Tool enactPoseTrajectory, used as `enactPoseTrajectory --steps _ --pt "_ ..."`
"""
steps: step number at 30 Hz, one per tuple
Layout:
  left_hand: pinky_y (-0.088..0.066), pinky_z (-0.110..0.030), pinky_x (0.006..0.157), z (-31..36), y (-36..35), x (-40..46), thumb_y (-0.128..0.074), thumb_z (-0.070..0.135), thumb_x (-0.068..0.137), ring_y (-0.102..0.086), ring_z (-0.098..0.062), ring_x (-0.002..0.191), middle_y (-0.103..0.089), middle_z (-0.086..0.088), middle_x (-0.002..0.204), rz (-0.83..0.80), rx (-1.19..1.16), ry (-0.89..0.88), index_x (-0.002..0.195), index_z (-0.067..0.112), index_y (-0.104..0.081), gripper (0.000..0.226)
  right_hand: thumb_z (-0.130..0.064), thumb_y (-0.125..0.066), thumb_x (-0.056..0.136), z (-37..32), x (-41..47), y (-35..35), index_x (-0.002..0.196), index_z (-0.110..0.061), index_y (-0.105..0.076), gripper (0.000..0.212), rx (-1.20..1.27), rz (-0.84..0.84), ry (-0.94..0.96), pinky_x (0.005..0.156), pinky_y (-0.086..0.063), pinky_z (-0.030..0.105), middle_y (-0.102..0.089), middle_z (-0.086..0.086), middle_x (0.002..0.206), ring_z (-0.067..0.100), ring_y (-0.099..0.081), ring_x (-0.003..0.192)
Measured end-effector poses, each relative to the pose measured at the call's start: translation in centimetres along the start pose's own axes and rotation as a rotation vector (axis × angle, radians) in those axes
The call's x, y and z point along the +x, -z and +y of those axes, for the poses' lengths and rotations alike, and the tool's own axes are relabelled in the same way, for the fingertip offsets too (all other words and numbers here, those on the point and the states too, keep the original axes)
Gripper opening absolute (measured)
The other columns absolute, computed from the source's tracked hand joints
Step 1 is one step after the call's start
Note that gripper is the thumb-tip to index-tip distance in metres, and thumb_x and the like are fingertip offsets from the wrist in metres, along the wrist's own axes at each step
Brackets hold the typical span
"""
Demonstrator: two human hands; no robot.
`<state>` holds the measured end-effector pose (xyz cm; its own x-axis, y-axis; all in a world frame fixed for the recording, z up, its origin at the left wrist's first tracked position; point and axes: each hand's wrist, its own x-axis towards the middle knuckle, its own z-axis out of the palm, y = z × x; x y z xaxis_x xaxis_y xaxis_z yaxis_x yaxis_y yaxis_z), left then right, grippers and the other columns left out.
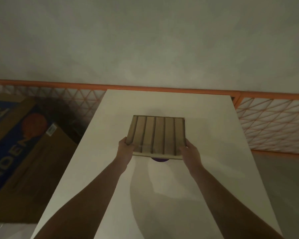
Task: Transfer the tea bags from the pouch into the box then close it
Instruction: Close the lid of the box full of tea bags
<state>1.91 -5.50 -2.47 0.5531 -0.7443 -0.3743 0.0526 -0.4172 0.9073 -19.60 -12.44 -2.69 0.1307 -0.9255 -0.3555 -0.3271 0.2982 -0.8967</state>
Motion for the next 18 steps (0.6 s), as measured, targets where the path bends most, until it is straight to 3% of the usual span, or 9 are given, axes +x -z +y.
enactPoseTrajectory --steps 3,5,7,8,9,11,13,15,18 --pt "-0.041 -0.023 0.061 0.0 -0.2 2.1 -0.046 -0.010 0.094 -0.049 -0.017 0.069 -0.053 -0.004 0.076 -0.029 -0.029 0.006 0.093 0.009 -0.058 0.023 -0.016 -0.046 0.096 -0.4 1.2 -0.4 0.127 -0.021 -0.061 0.035 0.012 0.023 -0.006 0.064 -0.045 0.023 -0.067 0.002 0.109 0.021 -0.062 0.099" --pt "-0.048 -0.029 0.073 -0.2 -0.6 3.8 -0.050 -0.009 0.094 -0.058 -0.027 0.087 -0.061 -0.011 0.091 -0.049 -0.049 0.022 0.104 0.009 -0.060 0.023 -0.016 -0.045 0.099 -0.9 1.7 -0.3 0.133 -0.020 -0.055 0.036 -0.005 0.023 0.001 0.064 -0.044 0.023 -0.065 0.002 0.119 0.017 -0.060 0.097" --pt "-0.047 -0.039 0.095 -0.7 -1.0 5.2 -0.058 0.004 0.095 -0.053 -0.034 0.119 -0.055 -0.016 0.130 -0.071 -0.032 0.074 0.140 0.011 -0.048 0.047 -0.017 -0.044 0.102 -1.1 2.0 -0.1 0.149 -0.018 -0.035 0.048 -0.024 0.015 0.005 0.074 -0.044 0.024 -0.055 -0.001 0.129 0.019 -0.056 0.106" --pt "-0.043 -0.040 0.098 -0.6 -1.1 5.4 -0.064 0.018 0.094 -0.046 -0.033 0.128 -0.045 -0.014 0.141 -0.068 0.042 0.083 0.151 0.016 -0.036 0.064 -0.018 -0.046 0.102 -1.1 2.2 -0.1 0.154 -0.018 -0.022 0.057 -0.023 0.009 0.008 0.078 -0.044 0.025 -0.051 0.002 0.135 0.022 -0.054 0.113" --pt "-0.041 -0.039 0.095 -0.5 -1.3 5.3 -0.071 0.034 0.087 -0.042 -0.030 0.130 -0.041 -0.010 0.143 -0.070 0.131 0.053 0.153 0.019 -0.033 0.078 -0.017 -0.049 0.100 -1.1 2.3 0.0 0.155 -0.020 -0.016 0.065 -0.024 -0.004 0.022 0.076 -0.046 0.023 -0.050 0.001 0.137 0.021 -0.054 0.115" --pt "-0.048 -0.036 0.087 -0.5 -1.5 5.4 -0.082 0.050 0.063 -0.048 -0.024 0.123 -0.051 -0.004 0.134 -0.129 0.159 -0.091 0.143 0.019 -0.044 0.094 -0.012 -0.061 0.092 -0.8 2.5 -0.1 0.148 -0.026 -0.029 0.066 -0.049 -0.026 0.070 0.064 -0.049 0.014 -0.056 -0.006 0.126 0.014 -0.057 0.108" --pt "-0.060 -0.039 0.080 -1.3 -1.7 6.1 -0.094 0.039 0.049 -0.062 -0.026 0.116 -0.062 -0.007 0.125 -0.211 0.036 -0.142 0.135 0.016 -0.049 0.099 -0.011 -0.068 0.086 -0.1 3.0 -0.3 0.130 -0.035 -0.044 0.056 -0.091 -0.016 0.116 0.058 -0.051 0.013 -0.061 -0.012 0.112 0.011 -0.061 0.102" --pt "-0.062 -0.048 0.081 -1.9 -1.7 7.0 -0.098 0.030 0.048 -0.064 -0.028 0.117 -0.061 -0.010 0.128 -0.234 -0.011 -0.172 0.137 0.015 -0.047 0.103 -0.010 -0.064 0.088 0.1 3.5 -0.2 0.117 -0.040 -0.046 0.046 -0.125 0.010 0.153 0.058 -0.049 0.011 -0.062 -0.015 0.103 0.007 -0.062 0.097" --pt "-0.062 -0.048 0.082 -0.9 -2.5 7.8 -0.095 0.035 0.052 -0.064 -0.024 0.115 -0.061 -0.008 0.126 -0.211 0.014 -0.237 0.136 0.016 -0.047 0.098 -0.008 -0.052 0.095 -0.1 5.2 0.3 0.117 -0.045 -0.042 0.044 -0.170 0.025 0.175 0.061 -0.045 0.009 -0.058 -0.025 0.100 -0.001 -0.059 0.093"
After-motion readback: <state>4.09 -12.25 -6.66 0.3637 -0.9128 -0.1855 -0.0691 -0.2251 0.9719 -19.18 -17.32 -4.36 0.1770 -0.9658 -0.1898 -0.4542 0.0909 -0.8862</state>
